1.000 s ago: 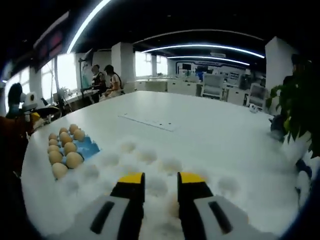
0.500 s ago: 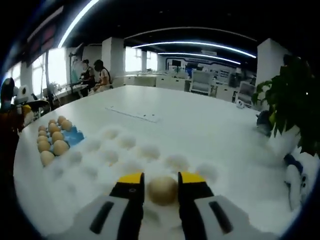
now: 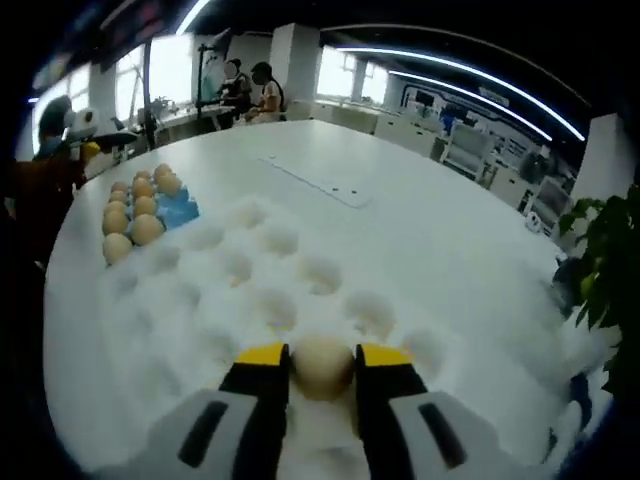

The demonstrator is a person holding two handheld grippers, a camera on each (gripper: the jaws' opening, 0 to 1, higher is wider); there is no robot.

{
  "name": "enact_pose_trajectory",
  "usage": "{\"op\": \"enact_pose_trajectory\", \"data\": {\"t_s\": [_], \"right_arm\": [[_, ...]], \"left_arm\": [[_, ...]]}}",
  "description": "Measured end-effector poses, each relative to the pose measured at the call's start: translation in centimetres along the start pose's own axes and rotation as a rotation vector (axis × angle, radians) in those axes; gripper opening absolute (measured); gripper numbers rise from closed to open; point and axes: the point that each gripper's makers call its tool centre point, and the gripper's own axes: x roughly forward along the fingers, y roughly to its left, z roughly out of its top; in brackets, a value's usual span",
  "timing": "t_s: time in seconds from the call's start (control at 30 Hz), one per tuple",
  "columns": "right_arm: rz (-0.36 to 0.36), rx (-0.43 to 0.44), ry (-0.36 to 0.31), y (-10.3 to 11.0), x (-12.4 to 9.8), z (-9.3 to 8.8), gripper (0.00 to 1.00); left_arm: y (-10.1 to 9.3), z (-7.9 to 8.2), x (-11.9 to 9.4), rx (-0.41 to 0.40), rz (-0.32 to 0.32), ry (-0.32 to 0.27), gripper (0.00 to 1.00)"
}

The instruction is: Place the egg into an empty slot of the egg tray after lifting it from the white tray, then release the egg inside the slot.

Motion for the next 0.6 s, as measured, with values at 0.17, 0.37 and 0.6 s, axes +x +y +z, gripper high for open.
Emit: {"op": "enact_pose_trajectory", "data": {"t_s": [0.17,0.37,0.6], "right_arm": [[-0.009,0.032,0.018,0.1,0.0,-0.1,0.25],[-0.068,0.023,-0.061,-0.1,-1.5,1.9,0.25],[-0.052,0.076,-0.183,1.0,-2.8,5.0,0.25]], "left_arm": [[-0.1,0.1,0.0,-0.002,0.007,-0.005,0.63],[-0.2,0.2,0.0,0.001,0.005,-0.010,0.63],[-0.2,0.1,0.1,0.002,0.000,-0.011,0.63]]}}
